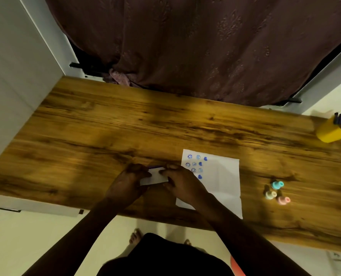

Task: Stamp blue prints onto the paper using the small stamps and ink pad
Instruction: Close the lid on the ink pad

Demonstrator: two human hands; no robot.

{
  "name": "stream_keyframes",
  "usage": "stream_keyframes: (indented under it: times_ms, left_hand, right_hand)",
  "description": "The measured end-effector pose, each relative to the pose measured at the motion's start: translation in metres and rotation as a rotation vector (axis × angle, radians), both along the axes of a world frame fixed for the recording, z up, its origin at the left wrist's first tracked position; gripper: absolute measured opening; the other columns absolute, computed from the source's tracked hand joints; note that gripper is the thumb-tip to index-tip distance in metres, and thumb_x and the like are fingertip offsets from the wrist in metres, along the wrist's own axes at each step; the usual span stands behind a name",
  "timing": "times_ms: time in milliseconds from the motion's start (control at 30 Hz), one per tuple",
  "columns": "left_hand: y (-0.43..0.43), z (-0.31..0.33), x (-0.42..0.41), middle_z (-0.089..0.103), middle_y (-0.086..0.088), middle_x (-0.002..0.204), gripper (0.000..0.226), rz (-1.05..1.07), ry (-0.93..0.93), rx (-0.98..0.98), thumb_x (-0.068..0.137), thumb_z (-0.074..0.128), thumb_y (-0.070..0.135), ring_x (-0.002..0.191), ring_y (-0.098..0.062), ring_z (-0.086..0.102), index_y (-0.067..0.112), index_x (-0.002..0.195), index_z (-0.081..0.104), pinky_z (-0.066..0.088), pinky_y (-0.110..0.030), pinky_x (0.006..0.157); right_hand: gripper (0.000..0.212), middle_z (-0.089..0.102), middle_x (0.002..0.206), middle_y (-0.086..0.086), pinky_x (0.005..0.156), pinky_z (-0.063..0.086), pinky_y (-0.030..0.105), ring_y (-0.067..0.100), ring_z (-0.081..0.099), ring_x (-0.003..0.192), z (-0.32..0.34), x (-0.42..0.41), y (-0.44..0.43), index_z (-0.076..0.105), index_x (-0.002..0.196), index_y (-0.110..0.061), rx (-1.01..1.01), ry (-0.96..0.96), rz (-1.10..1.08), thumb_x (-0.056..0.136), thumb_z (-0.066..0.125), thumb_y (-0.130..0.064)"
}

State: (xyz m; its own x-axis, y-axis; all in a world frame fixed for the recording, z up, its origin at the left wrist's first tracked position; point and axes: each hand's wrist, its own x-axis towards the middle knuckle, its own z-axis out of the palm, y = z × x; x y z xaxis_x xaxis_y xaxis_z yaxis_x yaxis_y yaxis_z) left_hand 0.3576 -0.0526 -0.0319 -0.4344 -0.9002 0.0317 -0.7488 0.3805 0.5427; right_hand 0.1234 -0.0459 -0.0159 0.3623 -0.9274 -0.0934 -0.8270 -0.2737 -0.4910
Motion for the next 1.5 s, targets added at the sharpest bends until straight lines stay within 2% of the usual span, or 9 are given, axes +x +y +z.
stream_keyframes:
  times_ms: [300, 467, 600, 767, 867, 967, 1133, 1400, 1500]
  left_hand:
    - [0.003, 0.001, 0.0, 0.076, -0.016, 0.111, 0.042, -0.101, -0.05, -0.137, 0.066, 0.083, 0.025, 0.104, -0.037, 0.072, 0.009, 0.105, 0.08, 0.06, -0.045, 0.089]
    - [-0.001, -0.001, 0.004, 0.072, -0.015, 0.126, 0.037, -0.103, 0.026, -0.077, 0.079, 0.074, 0.034, 0.118, -0.031, 0.061, 0.014, 0.109, 0.079, 0.05, -0.036, 0.099]
    - [-0.005, 0.0, 0.001, 0.076, -0.018, 0.116, 0.04, -0.111, 0.035, -0.113, 0.064, 0.096, 0.015, 0.111, -0.032, 0.066, 0.012, 0.101, 0.08, 0.04, -0.034, 0.096]
    - [-0.008, 0.003, 0.0, 0.079, -0.015, 0.111, 0.032, -0.123, 0.025, -0.068, 0.069, 0.094, 0.013, 0.109, -0.03, 0.069, 0.013, 0.1, 0.082, 0.044, -0.034, 0.095]
    - [-0.009, 0.005, 0.0, 0.079, -0.013, 0.112, 0.027, -0.12, -0.034, -0.07, 0.081, 0.08, 0.031, 0.106, -0.033, 0.073, 0.014, 0.102, 0.083, 0.053, -0.033, 0.093]
    - [-0.005, 0.004, 0.001, 0.078, -0.015, 0.113, 0.042, -0.11, -0.024, -0.03, 0.081, 0.066, 0.045, 0.11, -0.035, 0.071, 0.012, 0.103, 0.082, 0.042, -0.035, 0.099]
    - [-0.005, 0.003, -0.003, 0.079, -0.016, 0.11, 0.032, -0.057, -0.006, -0.008, 0.073, 0.091, 0.019, 0.105, -0.037, 0.073, 0.009, 0.102, 0.082, 0.038, -0.031, 0.097]
    - [-0.004, 0.013, 0.001, 0.07, -0.023, 0.128, 0.058, -0.037, -0.043, 0.028, 0.076, 0.09, 0.018, 0.12, -0.043, 0.065, 0.002, 0.128, 0.07, 0.049, -0.054, 0.106]
    - [-0.004, 0.017, 0.002, 0.073, -0.027, 0.12, 0.059, -0.026, -0.062, 0.039, 0.074, 0.086, 0.02, 0.109, -0.046, 0.071, -0.002, 0.126, 0.069, 0.054, -0.056, 0.097]
  right_hand:
    - [0.045, 0.052, 0.151, -0.001, 0.112, 0.047, 0.037, 0.025, 0.058, 0.131, -0.001, 0.001, -0.002, 0.064, 0.136, -0.019, 0.051, 0.032, 0.037, 0.092, 0.07, -0.021]
    - [0.047, 0.048, 0.154, -0.003, 0.11, 0.049, 0.037, 0.023, 0.059, 0.128, -0.001, -0.001, -0.003, 0.062, 0.138, -0.021, 0.068, 0.064, 0.053, 0.092, 0.069, -0.025]
    - [0.045, 0.04, 0.161, -0.002, 0.107, 0.05, 0.034, 0.022, 0.061, 0.125, 0.002, -0.002, -0.005, 0.063, 0.137, -0.022, 0.092, 0.053, 0.064, 0.093, 0.068, -0.031]
    - [0.044, 0.062, 0.14, 0.003, 0.101, 0.053, 0.035, 0.025, 0.066, 0.118, 0.009, -0.001, -0.013, 0.063, 0.136, -0.02, 0.123, 0.052, 0.055, 0.093, 0.069, -0.029]
    - [0.045, 0.063, 0.139, 0.002, 0.1, 0.053, 0.035, 0.024, 0.066, 0.116, 0.012, -0.002, -0.017, 0.063, 0.136, -0.021, 0.143, 0.05, 0.049, 0.093, 0.071, -0.027]
    - [0.046, 0.062, 0.141, 0.003, 0.099, 0.05, 0.032, 0.024, 0.065, 0.119, 0.012, -0.002, -0.019, 0.062, 0.137, -0.022, 0.168, 0.043, 0.049, 0.092, 0.072, -0.026]
    - [0.051, 0.059, 0.144, 0.005, 0.103, 0.05, 0.037, 0.027, 0.061, 0.126, 0.013, -0.001, -0.02, 0.059, 0.139, -0.021, 0.151, 0.059, 0.079, 0.091, 0.074, -0.026]
    - [0.072, 0.051, 0.153, 0.01, 0.108, 0.046, 0.045, 0.033, 0.051, 0.137, 0.014, 0.001, -0.025, 0.046, 0.149, -0.025, 0.156, 0.068, 0.112, 0.086, 0.079, -0.025]
    - [0.069, 0.052, 0.151, 0.009, 0.107, 0.047, 0.044, 0.032, 0.052, 0.135, 0.013, 0.0, -0.025, 0.048, 0.147, -0.024, 0.151, 0.067, 0.108, 0.085, 0.08, -0.027]
